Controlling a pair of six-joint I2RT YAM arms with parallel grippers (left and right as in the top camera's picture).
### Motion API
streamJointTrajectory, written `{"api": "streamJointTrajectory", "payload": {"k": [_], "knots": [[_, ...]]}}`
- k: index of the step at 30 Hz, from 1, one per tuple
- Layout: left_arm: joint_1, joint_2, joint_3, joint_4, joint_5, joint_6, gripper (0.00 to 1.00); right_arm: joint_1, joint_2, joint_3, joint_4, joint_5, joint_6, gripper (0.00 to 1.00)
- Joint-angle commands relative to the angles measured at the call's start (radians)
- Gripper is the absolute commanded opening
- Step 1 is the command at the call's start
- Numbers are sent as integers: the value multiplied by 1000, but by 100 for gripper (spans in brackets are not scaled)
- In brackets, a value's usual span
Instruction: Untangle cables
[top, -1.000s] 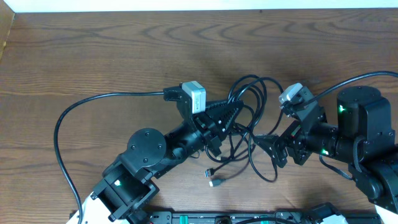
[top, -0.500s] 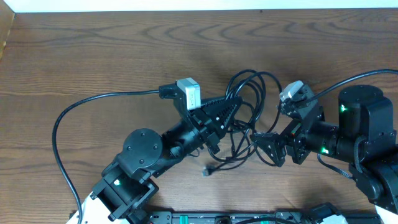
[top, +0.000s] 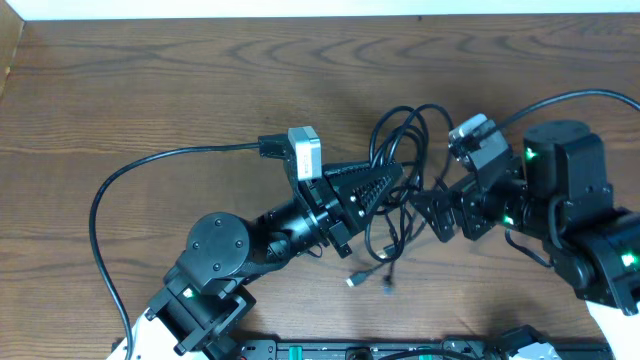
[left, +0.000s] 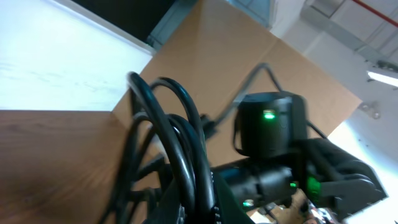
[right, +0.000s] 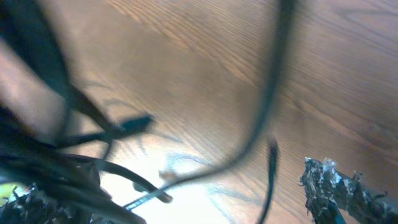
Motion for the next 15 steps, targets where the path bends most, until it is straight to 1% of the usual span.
{"api": "streamJointTrajectory", "payload": {"k": [1, 8, 11, 14, 15], "knots": [[4, -19, 13, 27, 51, -18, 8, 2, 21, -2, 0, 73, 28, 99], [4, -19, 12, 27, 50, -6, 8, 2, 24, -2, -23, 54, 13, 99], [4, -19, 13, 16, 31, 62, 8, 2, 18, -2, -27, -6, 6, 99], [4, -18, 12, -31, -3, 129, 8, 2, 3, -1, -18, -95, -33, 99], [4, -17, 12, -48, -11, 133, 8, 2, -3, -1, -13, -108, -33, 99]]}}
